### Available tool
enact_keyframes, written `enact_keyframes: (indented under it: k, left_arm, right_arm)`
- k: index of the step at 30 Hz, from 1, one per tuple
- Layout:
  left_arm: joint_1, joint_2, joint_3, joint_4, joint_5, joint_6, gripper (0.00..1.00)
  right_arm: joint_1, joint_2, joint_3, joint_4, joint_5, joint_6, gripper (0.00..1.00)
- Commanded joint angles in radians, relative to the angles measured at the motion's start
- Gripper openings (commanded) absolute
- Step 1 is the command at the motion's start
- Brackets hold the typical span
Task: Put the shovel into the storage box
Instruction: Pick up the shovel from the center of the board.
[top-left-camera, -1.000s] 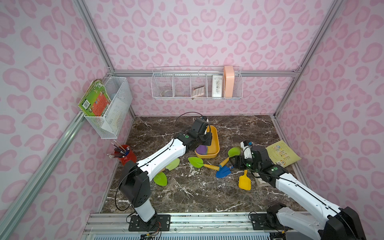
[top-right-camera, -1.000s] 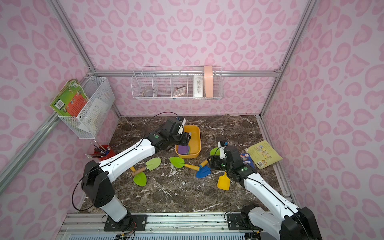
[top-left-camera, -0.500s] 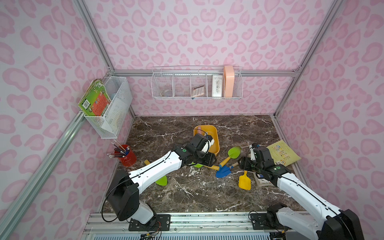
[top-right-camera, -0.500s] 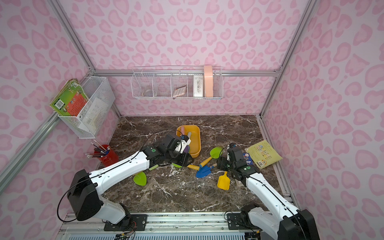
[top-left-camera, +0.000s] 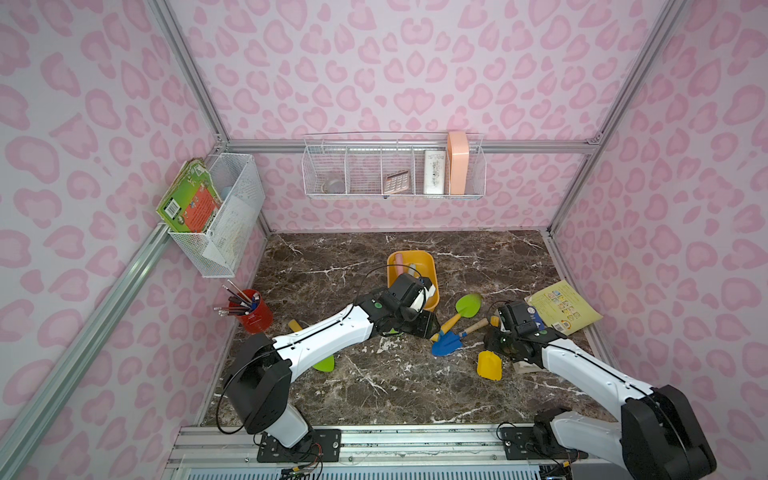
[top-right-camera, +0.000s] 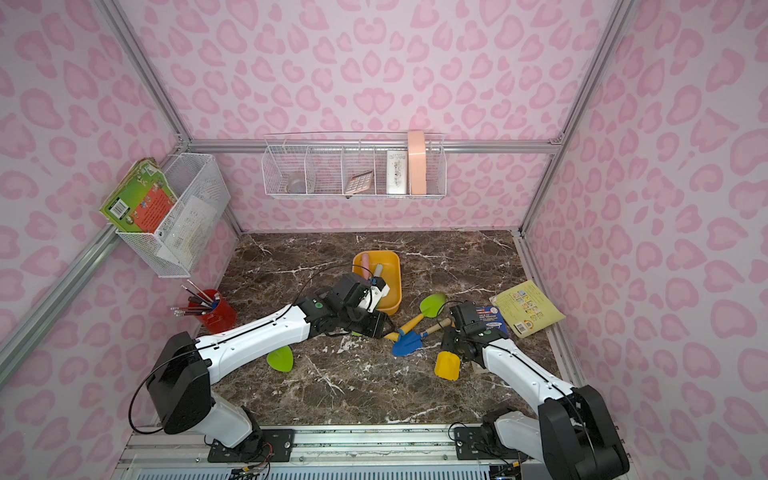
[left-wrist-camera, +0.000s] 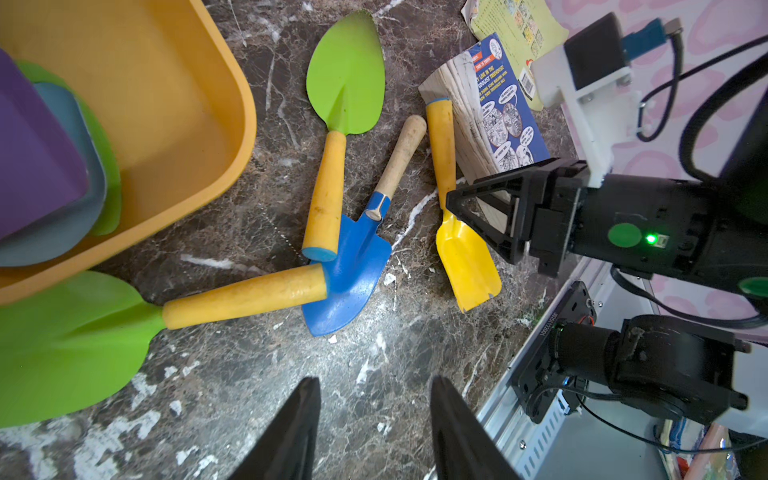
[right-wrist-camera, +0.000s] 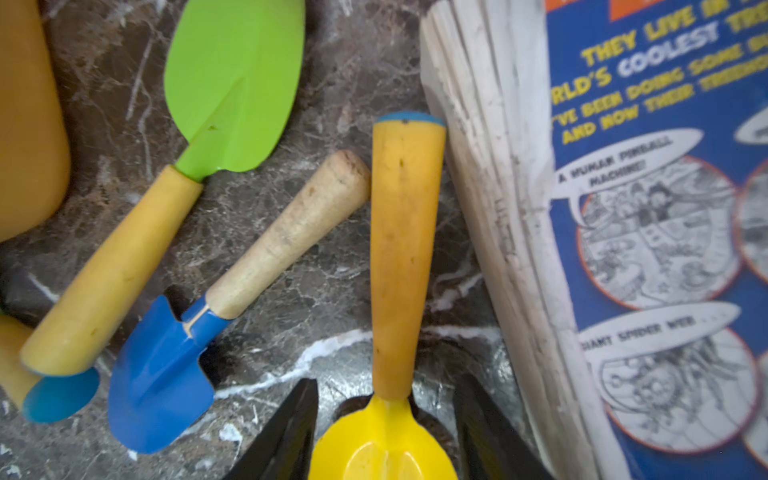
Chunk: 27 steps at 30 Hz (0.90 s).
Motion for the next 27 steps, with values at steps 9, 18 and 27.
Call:
enact_keyframes:
  k: [9, 18, 27]
  left_arm:
    - [-0.002, 0.001, -0.024, 0.032, -0.005, -0.007, 0.48]
    - [-0.002, 0.013, -0.026, 0.032, -0.023, -0.010, 0.48]
    - [-0.002, 0.011, -0.029, 0.039, -0.057, -0.036, 0.47]
  right_arm:
    - [-0.001, 0.077, 0.011, 0.033, 0.025, 0.020, 0.43]
    - [-0.001, 0.090, -0.016, 0.053, 0.016, 0.025, 0.34]
    - [0.000, 0.031, -0.006, 0.018, 0.024, 0.013, 0.17]
